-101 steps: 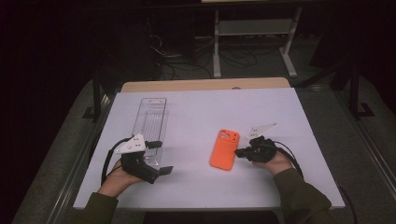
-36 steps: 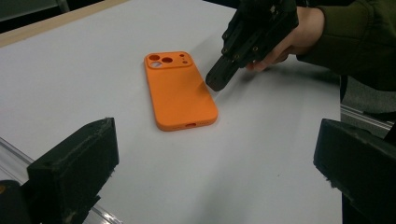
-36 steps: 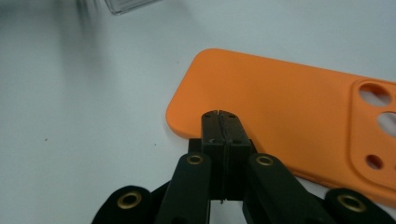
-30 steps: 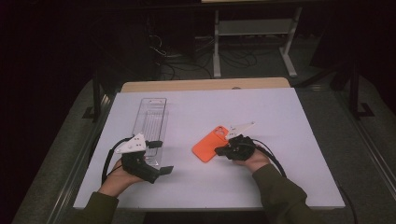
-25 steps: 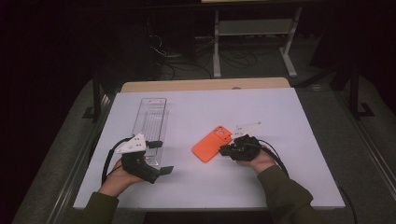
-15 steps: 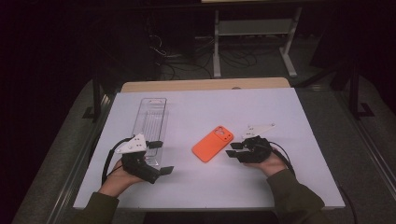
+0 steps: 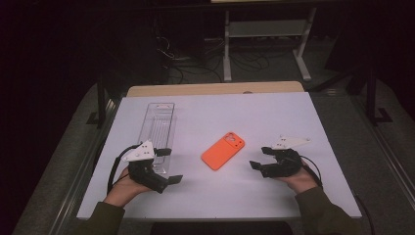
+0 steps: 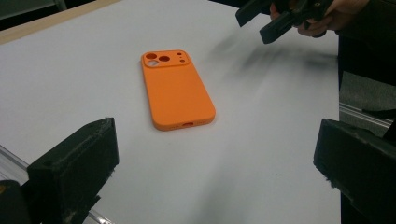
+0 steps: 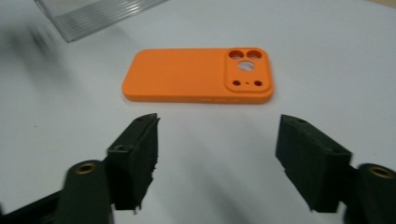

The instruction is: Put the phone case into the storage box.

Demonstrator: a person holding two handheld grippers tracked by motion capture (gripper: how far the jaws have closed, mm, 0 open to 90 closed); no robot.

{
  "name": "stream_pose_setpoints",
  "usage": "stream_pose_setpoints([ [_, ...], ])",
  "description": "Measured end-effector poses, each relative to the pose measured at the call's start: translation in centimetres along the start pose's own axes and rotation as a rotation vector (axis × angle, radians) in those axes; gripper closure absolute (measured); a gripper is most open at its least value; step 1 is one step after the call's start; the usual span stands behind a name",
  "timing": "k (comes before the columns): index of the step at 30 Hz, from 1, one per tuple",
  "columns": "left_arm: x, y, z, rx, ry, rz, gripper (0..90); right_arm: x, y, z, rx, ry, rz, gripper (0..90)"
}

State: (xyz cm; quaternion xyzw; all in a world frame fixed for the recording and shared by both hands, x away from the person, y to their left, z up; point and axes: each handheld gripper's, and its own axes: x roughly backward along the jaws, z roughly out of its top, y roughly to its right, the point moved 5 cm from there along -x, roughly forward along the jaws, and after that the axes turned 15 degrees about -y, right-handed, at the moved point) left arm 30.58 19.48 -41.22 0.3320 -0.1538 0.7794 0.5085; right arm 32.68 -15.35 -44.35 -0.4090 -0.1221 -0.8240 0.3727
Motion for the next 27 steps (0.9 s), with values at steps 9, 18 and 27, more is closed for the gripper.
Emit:
stream_pose_setpoints([
  [9,0.0,0.0,0.0,0.010,-0.002,-0.001,0.0,0.8,0.7,-1.8,-0.041,0.052,-0.011,0.0],
  [18,0.1,0.0,0.2,0.015,0.008,-0.002,0.0,1.1,0.8,-2.2,-0.032,0.072,-0.011,0.0],
  [27,-0.1,0.3,0.8,0.008,0.036,-0.007,0.0,0.8,0.3,-2.2,-0.006,0.055,0.008,0.0],
])
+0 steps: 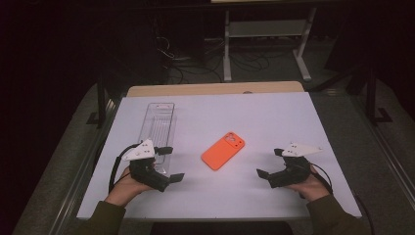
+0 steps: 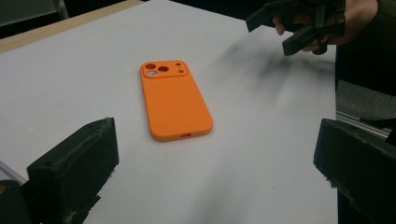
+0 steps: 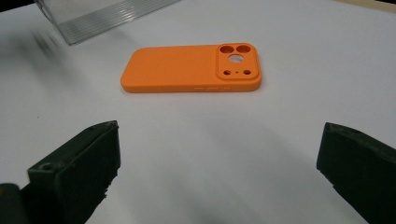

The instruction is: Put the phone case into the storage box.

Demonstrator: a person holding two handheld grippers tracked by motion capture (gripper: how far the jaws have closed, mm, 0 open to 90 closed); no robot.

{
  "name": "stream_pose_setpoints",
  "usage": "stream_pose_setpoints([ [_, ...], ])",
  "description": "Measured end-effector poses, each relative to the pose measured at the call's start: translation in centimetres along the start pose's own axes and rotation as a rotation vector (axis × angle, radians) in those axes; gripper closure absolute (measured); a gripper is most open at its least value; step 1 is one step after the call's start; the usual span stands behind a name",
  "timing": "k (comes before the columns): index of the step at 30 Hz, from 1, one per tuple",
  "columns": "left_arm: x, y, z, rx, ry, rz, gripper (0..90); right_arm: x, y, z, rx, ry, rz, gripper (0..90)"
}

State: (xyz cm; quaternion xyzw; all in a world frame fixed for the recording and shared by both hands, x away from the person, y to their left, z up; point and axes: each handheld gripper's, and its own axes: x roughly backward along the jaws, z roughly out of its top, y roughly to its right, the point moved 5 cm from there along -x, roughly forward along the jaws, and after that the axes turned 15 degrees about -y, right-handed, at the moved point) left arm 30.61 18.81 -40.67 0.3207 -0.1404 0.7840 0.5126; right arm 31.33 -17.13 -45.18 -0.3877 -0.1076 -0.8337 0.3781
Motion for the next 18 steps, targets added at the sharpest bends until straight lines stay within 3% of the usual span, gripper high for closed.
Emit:
stream_pose_setpoints([
  [6,-0.5,0.3,0.4,0.009,0.012,-0.013,0.0,-0.2,-0.2,0.1,0.013,-0.005,0.006,0.0],
  [18,-2.5,1.2,1.5,-0.032,-0.045,-0.031,0.0,-0.5,-0.4,0.1,0.030,-0.019,0.006,0.0],
])
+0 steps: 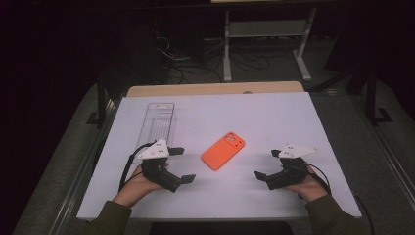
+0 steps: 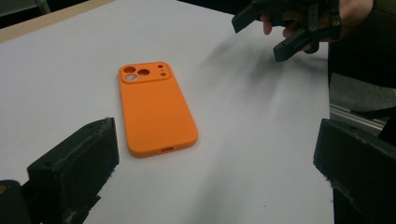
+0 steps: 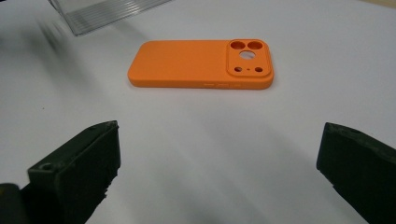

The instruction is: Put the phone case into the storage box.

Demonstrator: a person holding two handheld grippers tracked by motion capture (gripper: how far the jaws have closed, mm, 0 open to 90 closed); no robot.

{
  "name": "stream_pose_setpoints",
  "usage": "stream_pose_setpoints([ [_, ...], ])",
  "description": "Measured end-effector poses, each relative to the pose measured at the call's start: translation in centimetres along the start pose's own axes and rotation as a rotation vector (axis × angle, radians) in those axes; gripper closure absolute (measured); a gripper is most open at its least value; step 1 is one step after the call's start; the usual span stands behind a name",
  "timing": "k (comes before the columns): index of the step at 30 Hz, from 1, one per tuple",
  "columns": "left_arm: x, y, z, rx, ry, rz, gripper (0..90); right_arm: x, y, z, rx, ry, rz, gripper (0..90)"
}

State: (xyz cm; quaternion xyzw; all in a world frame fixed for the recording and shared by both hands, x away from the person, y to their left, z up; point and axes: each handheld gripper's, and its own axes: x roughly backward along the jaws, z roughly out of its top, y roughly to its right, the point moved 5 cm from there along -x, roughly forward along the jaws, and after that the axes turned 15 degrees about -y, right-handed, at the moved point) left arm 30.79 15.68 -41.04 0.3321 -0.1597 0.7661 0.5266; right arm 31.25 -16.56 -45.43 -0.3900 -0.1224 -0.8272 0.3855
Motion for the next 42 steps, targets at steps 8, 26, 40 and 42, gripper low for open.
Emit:
stream_pose_setpoints([
  [8,-0.7,0.1,0.3,-0.007,-0.036,0.002,0.0,0.0,0.0,0.0,-0.001,0.001,-0.002,0.0],
  [26,-3.3,0.7,0.7,-0.043,-0.131,0.007,0.2,-0.1,-0.1,0.2,0.011,-0.001,0.000,0.0],
  [40,-4.4,0.5,1.1,-0.045,-0.165,0.010,0.2,-0.3,-0.2,0.2,0.012,-0.008,0.001,0.0],
  [42,-4.5,0.6,1.2,-0.037,-0.169,0.007,0.2,-0.3,-0.2,0.2,0.009,-0.007,0.002,0.0],
])
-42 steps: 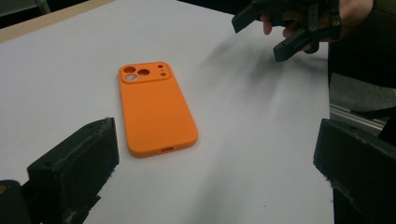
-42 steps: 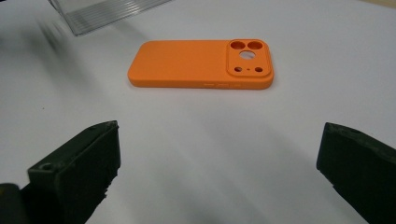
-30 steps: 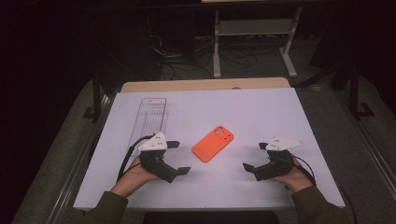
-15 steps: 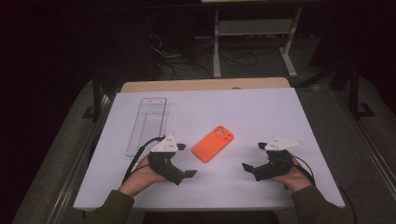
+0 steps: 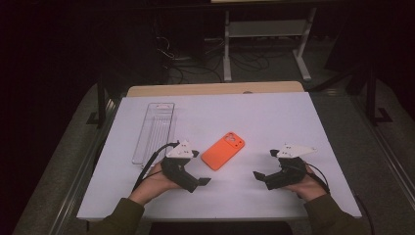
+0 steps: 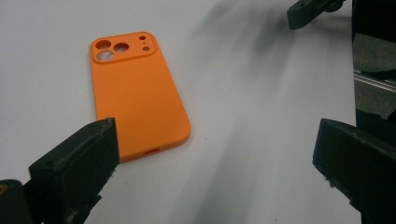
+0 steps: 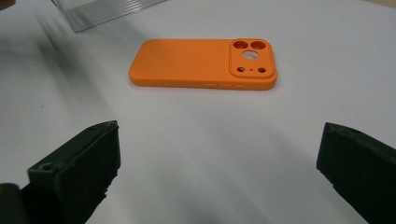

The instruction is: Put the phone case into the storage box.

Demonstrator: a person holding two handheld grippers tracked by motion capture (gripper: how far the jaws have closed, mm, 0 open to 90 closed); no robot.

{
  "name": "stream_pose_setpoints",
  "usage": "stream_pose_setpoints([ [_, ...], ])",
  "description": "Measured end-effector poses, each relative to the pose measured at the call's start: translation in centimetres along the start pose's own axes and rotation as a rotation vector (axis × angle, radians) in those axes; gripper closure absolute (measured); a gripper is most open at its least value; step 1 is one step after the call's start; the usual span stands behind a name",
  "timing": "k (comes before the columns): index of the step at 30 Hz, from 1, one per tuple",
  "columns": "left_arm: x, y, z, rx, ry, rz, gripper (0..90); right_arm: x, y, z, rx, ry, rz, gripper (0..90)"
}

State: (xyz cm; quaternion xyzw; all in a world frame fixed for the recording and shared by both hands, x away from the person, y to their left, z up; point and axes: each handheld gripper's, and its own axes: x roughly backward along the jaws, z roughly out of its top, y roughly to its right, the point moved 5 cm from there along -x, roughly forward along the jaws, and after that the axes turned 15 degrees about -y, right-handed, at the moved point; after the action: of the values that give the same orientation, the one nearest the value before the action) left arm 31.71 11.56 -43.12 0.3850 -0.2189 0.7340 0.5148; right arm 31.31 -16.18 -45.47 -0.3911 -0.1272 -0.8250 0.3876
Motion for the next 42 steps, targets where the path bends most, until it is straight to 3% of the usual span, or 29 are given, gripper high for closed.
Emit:
stream_pose_setpoints([
  [26,-1.3,-1.0,2.5,0.009,-0.009,0.006,0.2,0.0,0.0,0.0,0.006,-0.001,0.001,0.0],
  [42,-1.7,-2.4,4.4,0.017,-0.011,0.018,0.2,-0.1,-0.1,-0.1,0.006,-0.008,0.006,0.0],
])
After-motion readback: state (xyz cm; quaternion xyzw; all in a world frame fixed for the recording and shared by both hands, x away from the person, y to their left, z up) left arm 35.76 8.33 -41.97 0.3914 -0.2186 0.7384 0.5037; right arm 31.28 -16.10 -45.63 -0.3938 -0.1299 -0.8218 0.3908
